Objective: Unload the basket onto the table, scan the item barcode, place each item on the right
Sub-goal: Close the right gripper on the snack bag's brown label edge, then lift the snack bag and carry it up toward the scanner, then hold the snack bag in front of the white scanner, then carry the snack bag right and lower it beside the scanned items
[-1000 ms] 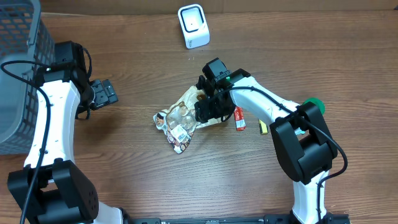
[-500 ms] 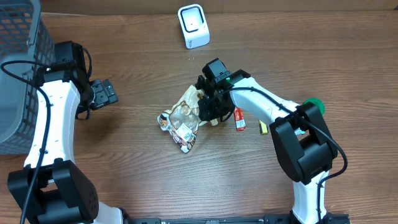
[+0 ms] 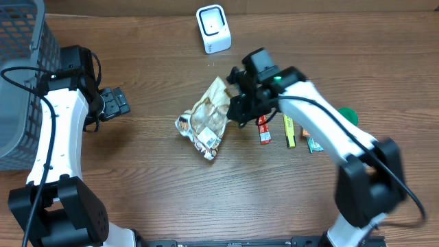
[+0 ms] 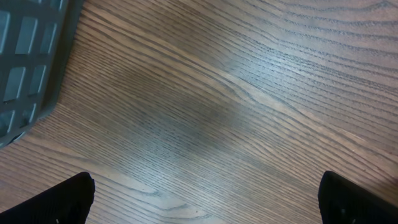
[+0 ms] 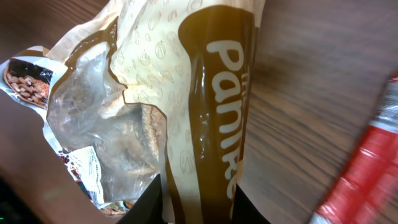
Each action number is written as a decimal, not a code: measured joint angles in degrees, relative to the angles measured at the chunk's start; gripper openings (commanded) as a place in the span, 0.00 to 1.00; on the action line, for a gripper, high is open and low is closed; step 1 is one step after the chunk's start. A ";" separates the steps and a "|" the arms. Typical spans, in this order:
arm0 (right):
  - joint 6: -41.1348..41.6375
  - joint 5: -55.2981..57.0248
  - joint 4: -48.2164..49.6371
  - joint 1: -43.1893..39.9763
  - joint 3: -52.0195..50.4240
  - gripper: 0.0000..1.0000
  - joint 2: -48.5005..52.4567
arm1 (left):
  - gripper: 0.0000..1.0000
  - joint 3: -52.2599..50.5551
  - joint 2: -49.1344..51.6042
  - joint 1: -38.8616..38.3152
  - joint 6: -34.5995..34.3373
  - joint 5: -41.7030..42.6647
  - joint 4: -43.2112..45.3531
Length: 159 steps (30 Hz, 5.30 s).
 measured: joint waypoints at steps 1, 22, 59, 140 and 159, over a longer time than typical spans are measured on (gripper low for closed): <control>-0.17 -0.07 -0.85 -0.24 0.00 0.04 -1.86 | 1.00 0.00 0.00 0.00 0.00 0.00 0.00; -0.46 3.82 2.34 -0.35 0.50 0.03 -10.58 | 1.00 0.00 0.00 0.00 0.00 0.00 0.00; -30.91 56.30 90.09 -0.28 12.85 0.04 27.23 | 1.00 0.04 0.00 0.00 0.00 -0.02 0.00; -6.71 19.10 -12.52 0.26 13.29 1.00 -0.42 | 1.00 0.04 0.02 0.00 0.00 0.00 0.00; -6.67 18.62 -12.50 -0.61 13.29 1.00 -0.42 | 1.00 0.04 0.02 0.00 0.00 0.00 0.00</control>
